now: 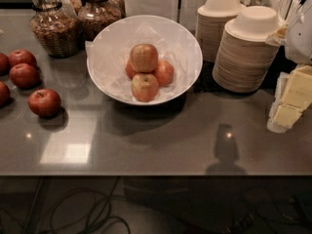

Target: Pick apple from white bowl

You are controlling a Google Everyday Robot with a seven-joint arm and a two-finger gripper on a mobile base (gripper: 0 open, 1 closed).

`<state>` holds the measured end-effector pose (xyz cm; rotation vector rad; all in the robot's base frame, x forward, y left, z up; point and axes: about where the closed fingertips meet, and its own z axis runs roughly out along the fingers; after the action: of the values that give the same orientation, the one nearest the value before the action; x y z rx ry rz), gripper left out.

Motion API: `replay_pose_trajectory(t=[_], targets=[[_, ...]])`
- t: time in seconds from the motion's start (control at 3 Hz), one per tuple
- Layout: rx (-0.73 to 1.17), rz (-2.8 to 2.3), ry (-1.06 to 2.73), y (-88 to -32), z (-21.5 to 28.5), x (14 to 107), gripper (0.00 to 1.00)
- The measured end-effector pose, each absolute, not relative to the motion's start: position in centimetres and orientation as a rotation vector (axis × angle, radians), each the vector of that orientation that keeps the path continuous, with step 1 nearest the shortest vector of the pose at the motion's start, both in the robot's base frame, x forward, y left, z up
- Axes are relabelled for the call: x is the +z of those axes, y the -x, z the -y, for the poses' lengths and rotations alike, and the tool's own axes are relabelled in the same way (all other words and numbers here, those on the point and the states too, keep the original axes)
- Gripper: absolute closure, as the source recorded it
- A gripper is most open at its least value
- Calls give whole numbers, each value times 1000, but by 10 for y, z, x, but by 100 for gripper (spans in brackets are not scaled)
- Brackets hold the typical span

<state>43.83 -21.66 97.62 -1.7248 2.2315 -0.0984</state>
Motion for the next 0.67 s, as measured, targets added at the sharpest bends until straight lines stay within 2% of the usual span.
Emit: replay_pose_trajectory(t=[0.67], targets=[[-82, -2111, 1725, -463, 191, 987, 0]])
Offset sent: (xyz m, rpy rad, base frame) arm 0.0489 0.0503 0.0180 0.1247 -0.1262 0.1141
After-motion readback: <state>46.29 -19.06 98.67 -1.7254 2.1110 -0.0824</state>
